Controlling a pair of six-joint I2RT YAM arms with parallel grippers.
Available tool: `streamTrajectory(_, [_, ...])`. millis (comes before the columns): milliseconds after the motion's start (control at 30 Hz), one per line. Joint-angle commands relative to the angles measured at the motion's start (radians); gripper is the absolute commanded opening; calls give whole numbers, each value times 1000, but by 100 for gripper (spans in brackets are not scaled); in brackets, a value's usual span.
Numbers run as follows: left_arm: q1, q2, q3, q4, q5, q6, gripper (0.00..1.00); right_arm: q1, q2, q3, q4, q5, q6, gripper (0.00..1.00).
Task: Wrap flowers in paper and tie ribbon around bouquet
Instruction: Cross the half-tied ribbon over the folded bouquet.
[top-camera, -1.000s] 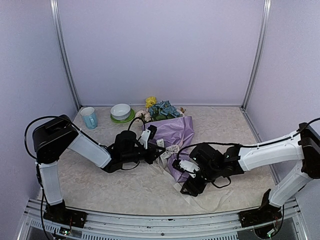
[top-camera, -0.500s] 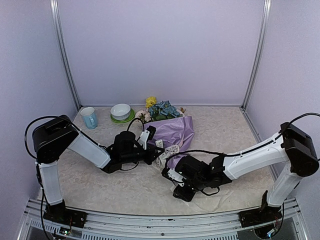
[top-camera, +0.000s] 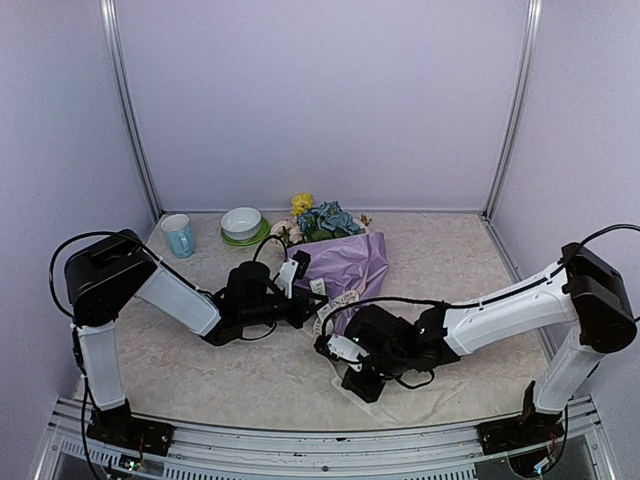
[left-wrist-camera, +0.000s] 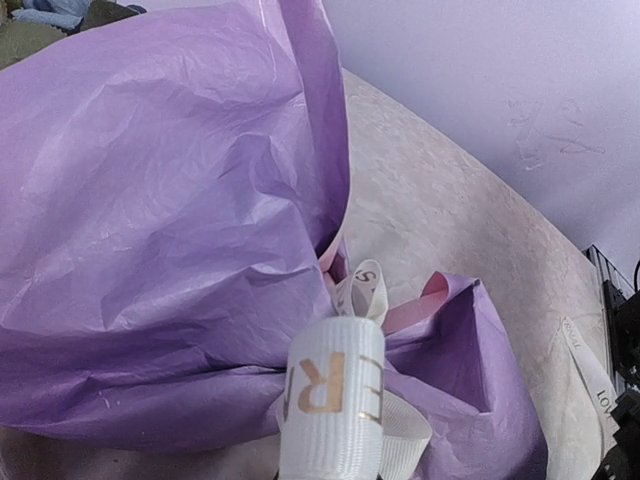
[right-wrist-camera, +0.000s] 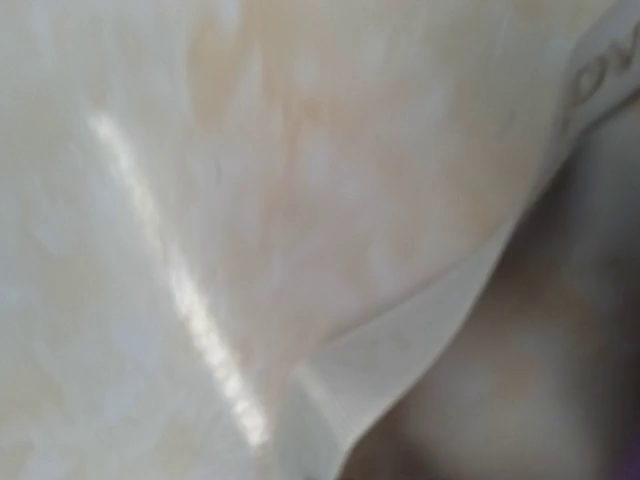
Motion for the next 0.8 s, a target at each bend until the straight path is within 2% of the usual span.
streamTrajectory(0, [9, -7, 2, 37, 18, -5, 0, -110, -98, 73, 32, -150, -16, 0])
streamTrajectory(200, [9, 3, 12, 58, 31, -9, 0, -331, -143, 80, 20, -229, 50, 0])
streamTrajectory(400, [9, -6, -1, 80, 0, -33, 0, -447, -99, 132, 8, -219, 82, 0])
streamTrajectory(567, [9, -13, -17, 54, -156, -190, 1, -506, -54, 128, 17, -233, 112, 0])
streamTrajectory(600, [9, -12, -27, 50, -183, -231, 3, -506, -46, 132, 9, -233, 106, 0])
streamTrajectory(667, [9, -8, -51, 65, -216, -300, 16, -506, -37, 133, 4, -234, 106, 0])
streamTrajectory(767, [9, -1, -86, 105, -246, -391, 45, -506, -30, 130, 16, -258, 100, 0])
